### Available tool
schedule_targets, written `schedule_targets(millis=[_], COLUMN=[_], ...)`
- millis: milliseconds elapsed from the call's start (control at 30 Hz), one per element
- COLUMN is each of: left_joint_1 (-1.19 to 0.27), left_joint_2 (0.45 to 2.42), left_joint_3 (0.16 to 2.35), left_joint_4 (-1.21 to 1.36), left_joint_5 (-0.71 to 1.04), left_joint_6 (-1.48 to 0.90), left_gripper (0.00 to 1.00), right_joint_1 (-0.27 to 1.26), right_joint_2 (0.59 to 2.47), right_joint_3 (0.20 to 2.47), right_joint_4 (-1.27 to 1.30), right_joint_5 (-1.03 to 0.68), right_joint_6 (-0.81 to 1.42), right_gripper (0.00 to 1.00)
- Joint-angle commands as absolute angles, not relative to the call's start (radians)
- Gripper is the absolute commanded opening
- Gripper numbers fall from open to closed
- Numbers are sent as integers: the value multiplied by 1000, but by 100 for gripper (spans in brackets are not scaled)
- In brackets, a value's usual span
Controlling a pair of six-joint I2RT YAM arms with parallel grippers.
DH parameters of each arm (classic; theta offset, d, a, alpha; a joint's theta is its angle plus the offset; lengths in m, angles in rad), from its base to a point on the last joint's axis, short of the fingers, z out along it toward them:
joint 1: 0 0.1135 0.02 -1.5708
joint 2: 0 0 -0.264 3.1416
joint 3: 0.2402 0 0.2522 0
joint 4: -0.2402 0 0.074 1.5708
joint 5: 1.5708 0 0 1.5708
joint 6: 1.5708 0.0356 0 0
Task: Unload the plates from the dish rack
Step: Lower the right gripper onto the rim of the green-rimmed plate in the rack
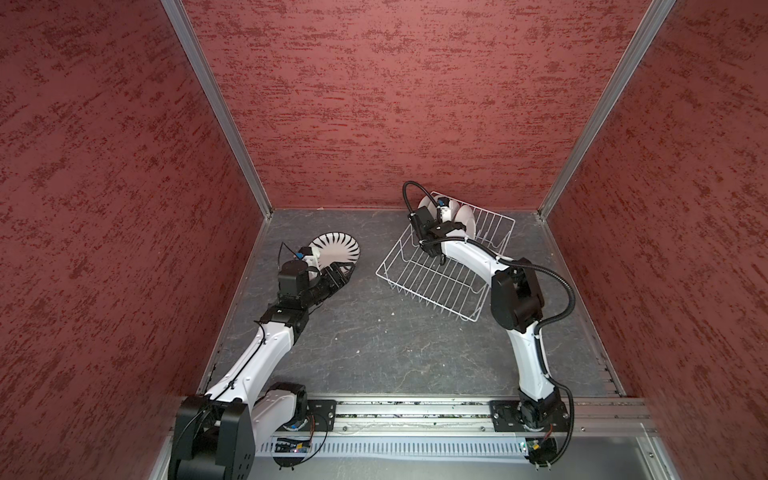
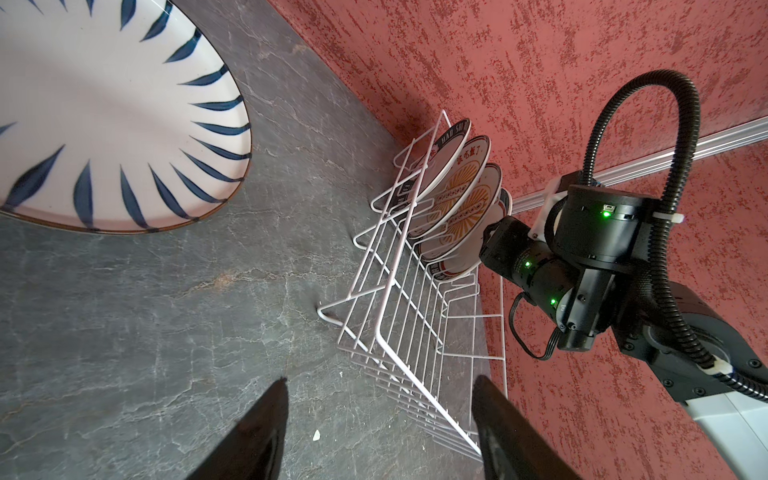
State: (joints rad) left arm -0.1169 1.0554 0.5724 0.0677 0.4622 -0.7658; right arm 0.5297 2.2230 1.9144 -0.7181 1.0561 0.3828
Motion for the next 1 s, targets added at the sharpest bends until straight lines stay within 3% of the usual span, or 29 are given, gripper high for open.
schedule_targets(millis=[0, 967], left_joint_1=[-126, -127], left_joint_2=[1060, 1099], left_joint_3=[595, 632], left_joint_4=[84, 69], left_joint_5=[452, 448], left_joint_6=[-745, -722], left_gripper=[70, 69], right_joint_1=[522, 522], right_joint_2=[2234, 2240], right_joint_3=[1895, 1817], right_joint_4=[-677, -510], right_joint_5=[1106, 1187], right_joint_6=[371, 226], right_gripper=[45, 27])
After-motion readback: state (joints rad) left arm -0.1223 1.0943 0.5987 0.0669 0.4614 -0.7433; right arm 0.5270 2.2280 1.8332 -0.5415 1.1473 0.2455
